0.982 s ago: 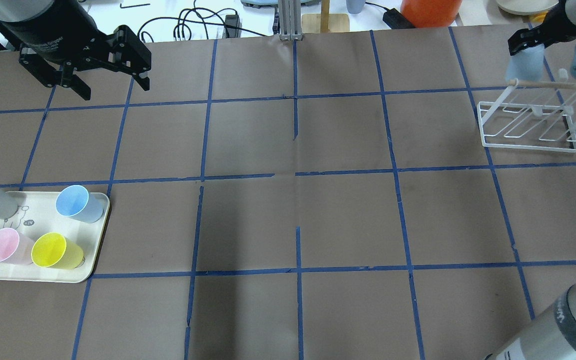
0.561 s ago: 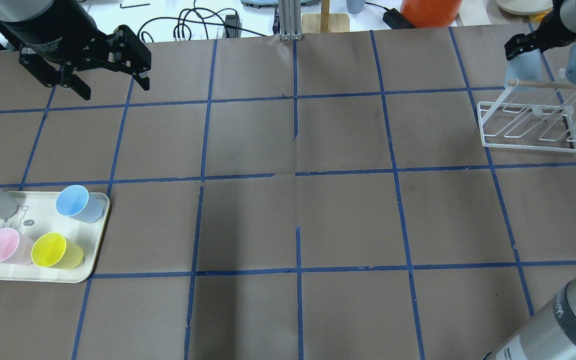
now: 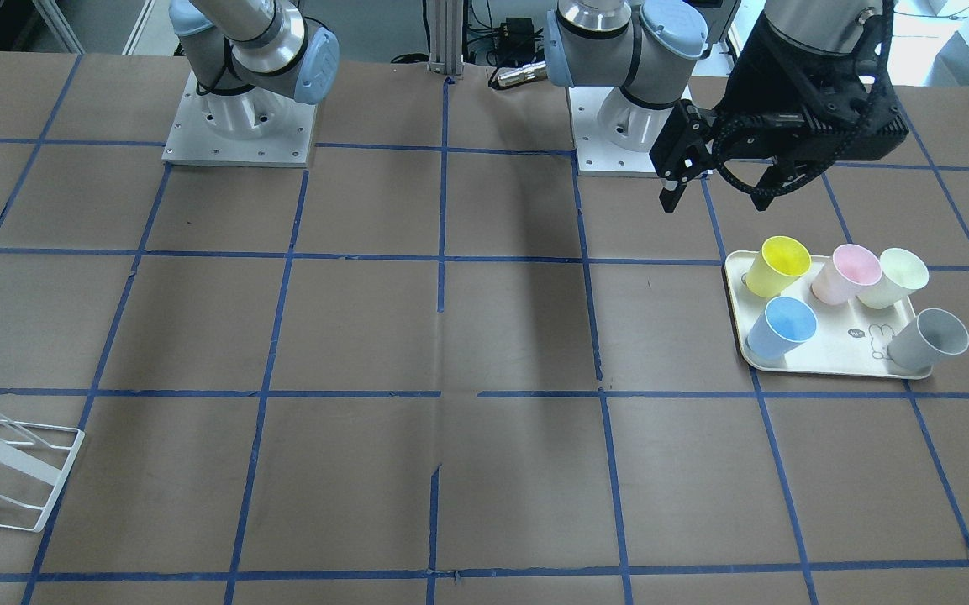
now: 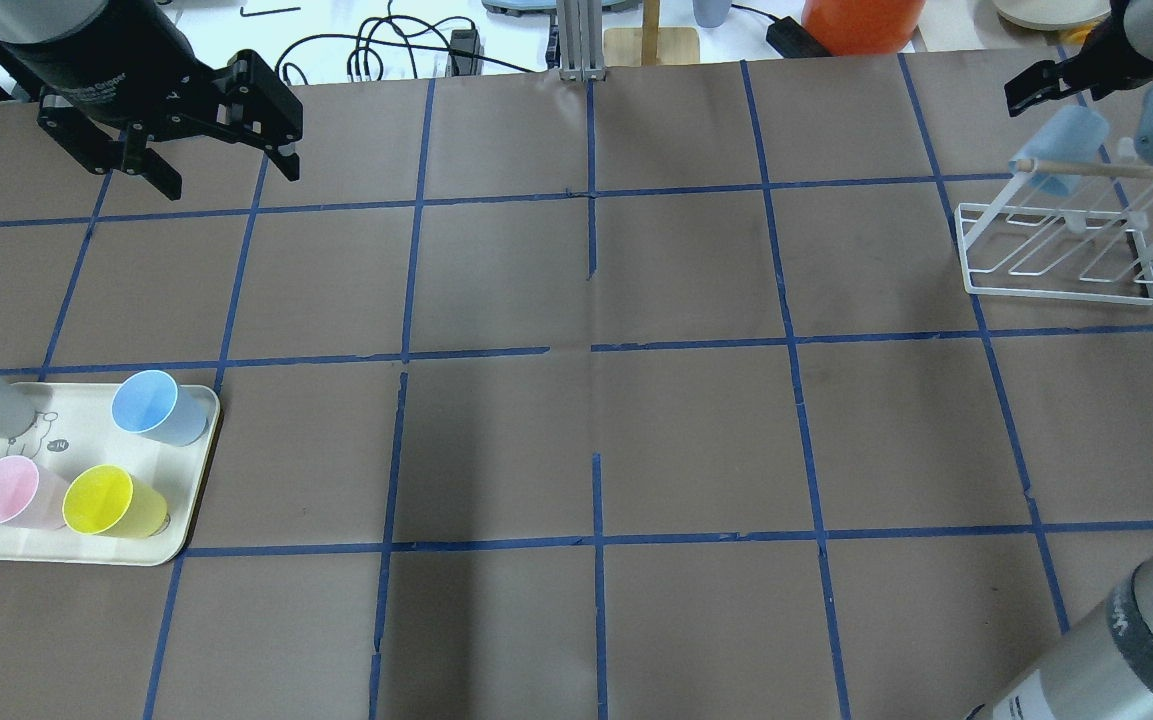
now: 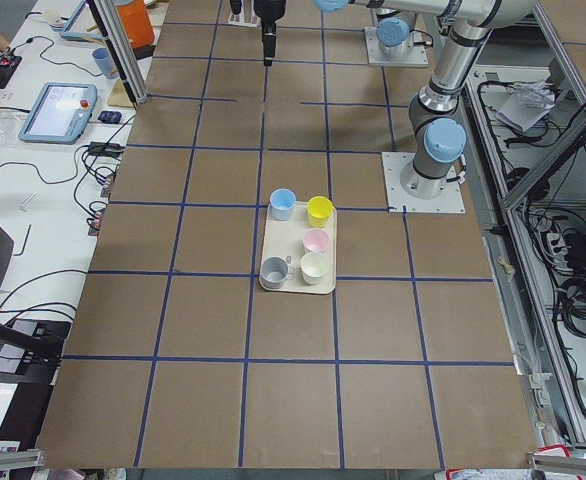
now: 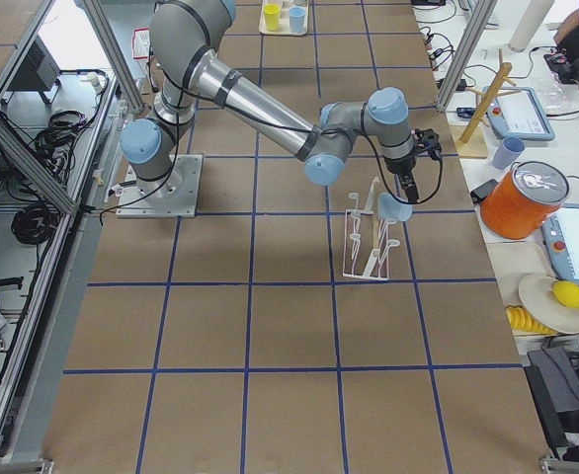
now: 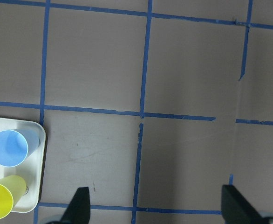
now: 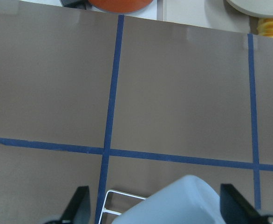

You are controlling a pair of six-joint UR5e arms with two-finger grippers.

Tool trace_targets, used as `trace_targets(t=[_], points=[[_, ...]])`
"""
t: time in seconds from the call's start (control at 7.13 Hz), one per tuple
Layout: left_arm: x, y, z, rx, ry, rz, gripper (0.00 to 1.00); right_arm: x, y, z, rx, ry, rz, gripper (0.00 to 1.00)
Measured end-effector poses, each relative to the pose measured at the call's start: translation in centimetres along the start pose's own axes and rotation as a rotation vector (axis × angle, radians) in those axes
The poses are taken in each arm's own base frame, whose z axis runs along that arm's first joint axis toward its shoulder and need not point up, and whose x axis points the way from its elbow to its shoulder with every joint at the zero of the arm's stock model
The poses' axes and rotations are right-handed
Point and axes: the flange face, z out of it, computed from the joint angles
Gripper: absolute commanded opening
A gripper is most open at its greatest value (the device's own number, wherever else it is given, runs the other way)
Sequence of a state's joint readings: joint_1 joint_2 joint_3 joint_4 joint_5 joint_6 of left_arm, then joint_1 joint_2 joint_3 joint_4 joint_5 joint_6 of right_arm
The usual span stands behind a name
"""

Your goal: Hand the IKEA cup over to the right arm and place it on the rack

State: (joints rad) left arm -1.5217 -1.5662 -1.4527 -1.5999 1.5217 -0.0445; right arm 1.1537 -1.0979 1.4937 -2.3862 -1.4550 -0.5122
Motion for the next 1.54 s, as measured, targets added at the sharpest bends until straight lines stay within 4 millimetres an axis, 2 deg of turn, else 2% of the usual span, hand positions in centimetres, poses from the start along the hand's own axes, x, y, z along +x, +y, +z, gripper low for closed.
trace_targets(t=[0.28,0.42,0.84,0.98,1.12,1.4,1.54], points=[[-0.1,0.0,0.0,0.0,0.0,-0.001,1.0,0.1,-1.1,-2.0,0.02,0.015,-0.003,1.0],[-0.1,-0.1,0.0,0.001,0.001,-0.002,1.0,0.2,-2.0,-3.7,0.003,0.011,-0.002,1.0],[-0.1,-0.2,0.0,0.011,0.002,-0.001,1.0,-0.2,-4.0,-11.3,-0.156,-0.065,0.054,1.0],[-0.1,-0.2,-0.1,0.012,0.002,-0.001,1.0,-1.7,-4.1,-14.0,-0.219,-0.096,0.094,1.0],[-0.1,-0.2,-0.1,0.013,0.002,-0.002,1.0,-4.2,-4.2,-16.1,-0.264,-0.117,0.101,1.0],[-0.1,-0.2,-0.1,0.013,0.0,0.0,1.0,-10.5,-3.6,-19.5,-0.353,-0.134,0.118,1.0],[-0.1,-0.2,-0.1,0.013,-0.001,0.001,1.0,-14.2,-3.2,-20.3,-0.405,-0.141,0.166,1.0]])
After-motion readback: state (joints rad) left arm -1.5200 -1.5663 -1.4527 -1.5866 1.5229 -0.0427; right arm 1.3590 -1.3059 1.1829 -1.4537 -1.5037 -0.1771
